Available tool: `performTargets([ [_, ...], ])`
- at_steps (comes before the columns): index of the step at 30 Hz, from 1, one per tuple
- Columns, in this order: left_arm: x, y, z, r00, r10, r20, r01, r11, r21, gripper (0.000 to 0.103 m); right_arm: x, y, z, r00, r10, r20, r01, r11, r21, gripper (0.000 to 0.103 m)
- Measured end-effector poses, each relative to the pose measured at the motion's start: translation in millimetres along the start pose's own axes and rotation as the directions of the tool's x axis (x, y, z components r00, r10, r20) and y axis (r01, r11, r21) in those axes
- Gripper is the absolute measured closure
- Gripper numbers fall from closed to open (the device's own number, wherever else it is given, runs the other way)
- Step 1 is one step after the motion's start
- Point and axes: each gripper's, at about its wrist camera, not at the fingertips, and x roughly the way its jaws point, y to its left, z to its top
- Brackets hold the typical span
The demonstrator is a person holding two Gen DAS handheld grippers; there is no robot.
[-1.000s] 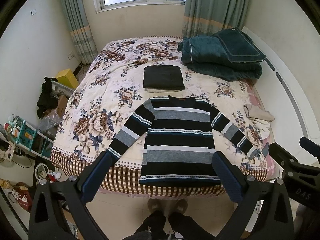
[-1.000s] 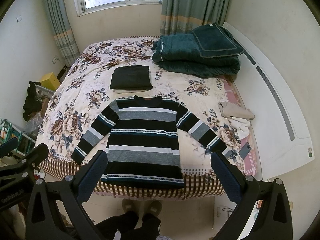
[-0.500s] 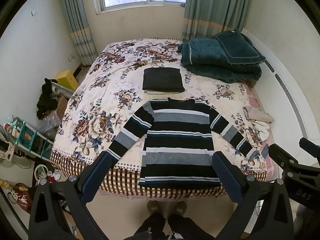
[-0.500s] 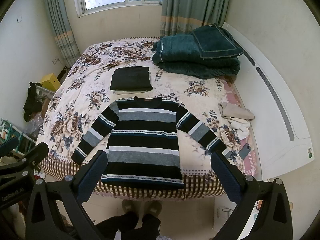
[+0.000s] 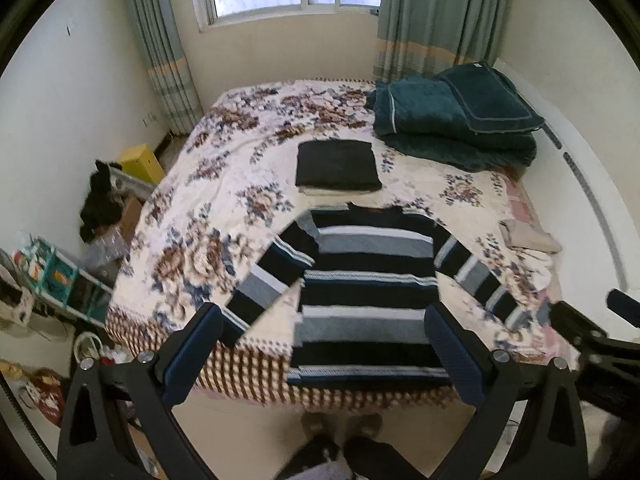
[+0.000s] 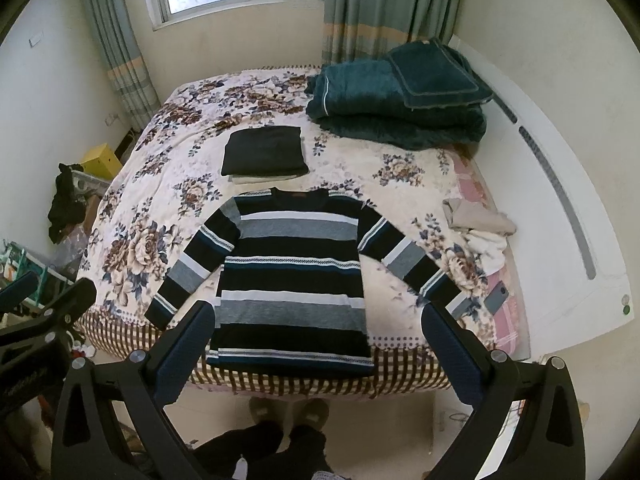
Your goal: Fold small clothes
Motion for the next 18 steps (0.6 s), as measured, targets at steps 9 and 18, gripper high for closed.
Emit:
performTargets([
  [9, 99.4, -18.9, 20.9, 0.99, 0.074, 0.119, -0.082, 0.995, 0.063, 0.0, 122.4, -73.1, 15.9, 0.996, -0.029, -0.089, 0.053, 0.961, 0.273, 0.0],
  [18, 276.7, -93.8, 23.1, 0.984, 0.177, 0.007, -0.177, 0.982, 0.072, 0.0, 334.1, -279.4, -56.0, 0.952, -0.064, -0.3, 0.238, 0.772, 0.59, 0.0],
])
